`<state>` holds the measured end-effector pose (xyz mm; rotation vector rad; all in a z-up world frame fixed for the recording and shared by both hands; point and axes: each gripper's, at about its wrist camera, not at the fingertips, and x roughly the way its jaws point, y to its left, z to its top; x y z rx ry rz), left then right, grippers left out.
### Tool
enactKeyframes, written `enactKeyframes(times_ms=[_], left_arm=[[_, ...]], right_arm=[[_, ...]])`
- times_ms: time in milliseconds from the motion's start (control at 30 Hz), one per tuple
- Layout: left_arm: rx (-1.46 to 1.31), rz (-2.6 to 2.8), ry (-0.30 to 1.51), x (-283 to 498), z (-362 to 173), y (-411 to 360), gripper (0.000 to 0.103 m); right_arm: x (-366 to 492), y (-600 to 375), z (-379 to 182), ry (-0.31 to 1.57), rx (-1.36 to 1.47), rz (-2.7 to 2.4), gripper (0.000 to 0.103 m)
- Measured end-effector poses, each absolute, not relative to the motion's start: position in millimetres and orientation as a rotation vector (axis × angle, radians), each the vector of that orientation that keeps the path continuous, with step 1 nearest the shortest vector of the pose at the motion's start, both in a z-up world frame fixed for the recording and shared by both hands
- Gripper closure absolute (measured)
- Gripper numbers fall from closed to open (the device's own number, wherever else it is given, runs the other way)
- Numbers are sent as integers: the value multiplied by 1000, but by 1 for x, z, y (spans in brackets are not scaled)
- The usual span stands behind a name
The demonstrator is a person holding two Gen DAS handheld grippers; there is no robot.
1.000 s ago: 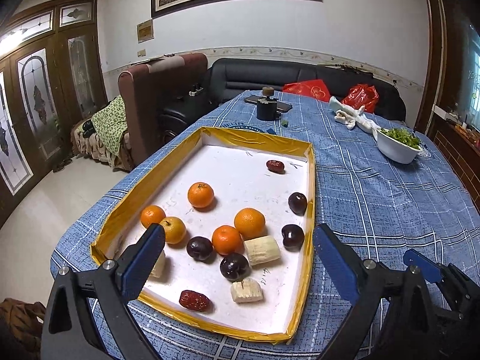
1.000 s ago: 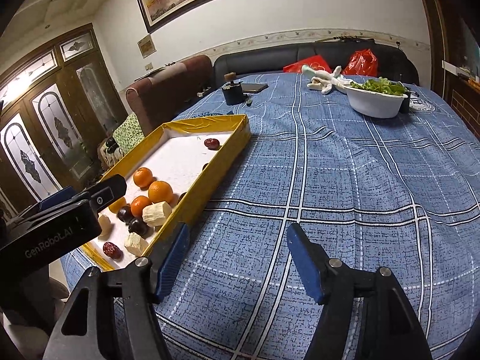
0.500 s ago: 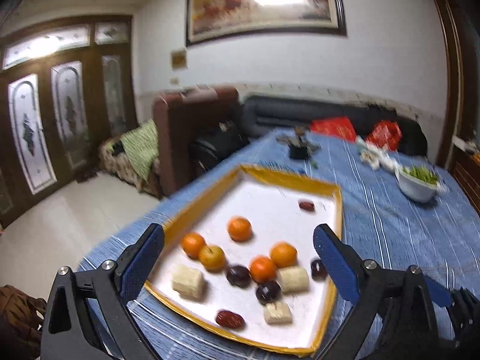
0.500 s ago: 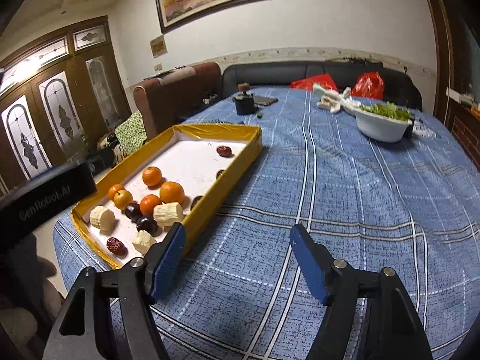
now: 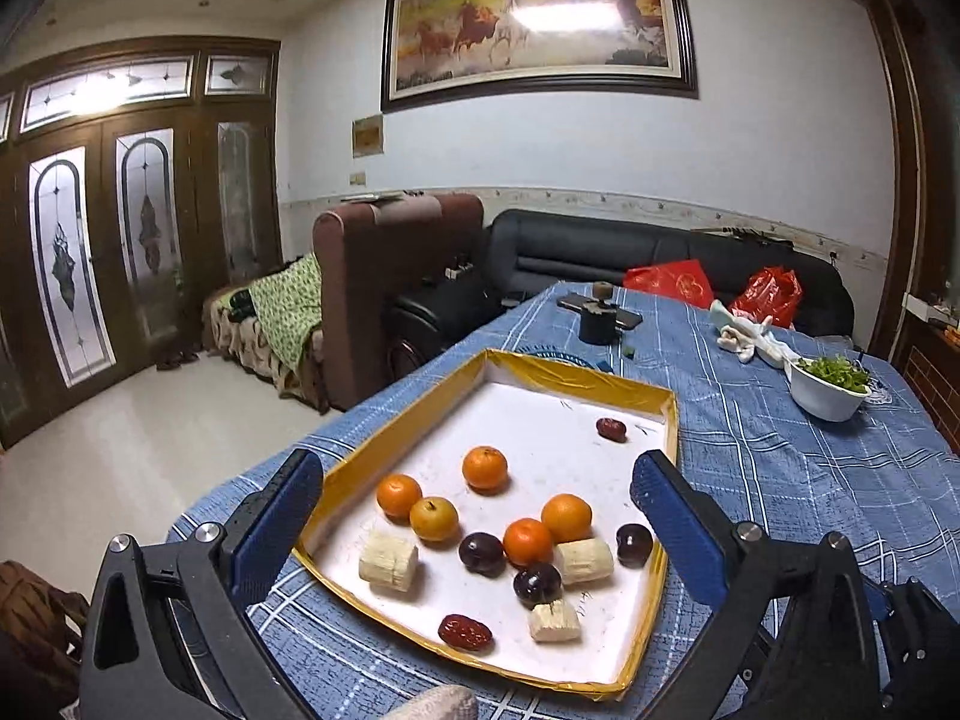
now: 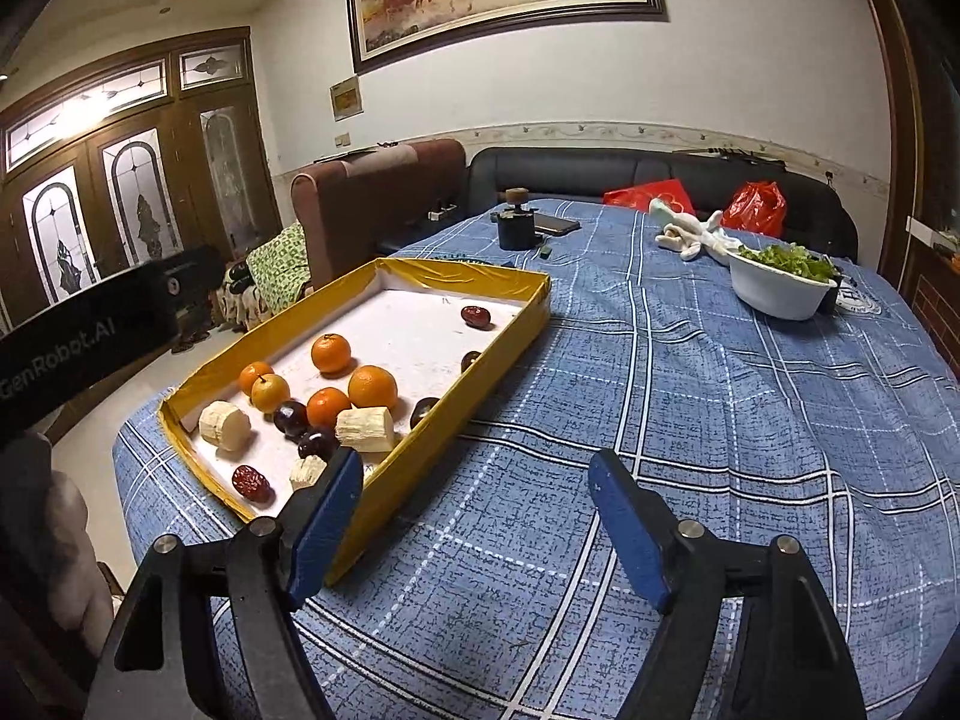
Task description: Organize fruits
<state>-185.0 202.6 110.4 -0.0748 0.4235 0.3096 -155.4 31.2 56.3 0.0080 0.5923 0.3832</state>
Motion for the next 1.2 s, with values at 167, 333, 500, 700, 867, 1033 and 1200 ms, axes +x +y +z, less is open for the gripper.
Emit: enactKeyframes(times_ms=[167,333,500,700,867,1033,1200], left_arm=[[-105,263,486,-179,101,203,0],[-84,273,543,-171,91,199,0],[-91,250,570,-167,86,199,0],[-102,225,599,-163,81,200,0],[-108,231,599,-162,79,202,0],[-125,212,621,-159,77,204,0],[-139,221,634,-158,76,208,0]], right_arm=[[-156,33,56,591,-7,382,17],[-159,41,53,594,-41,390,16],[-157,43,51,606,-45,393,16],[-156,44,49,614,-47,391,15],[-156,45,48,623,-47,392,15],[-155,45,47,631,-44,393,15],[-156,48,46,634,-53,398,15]])
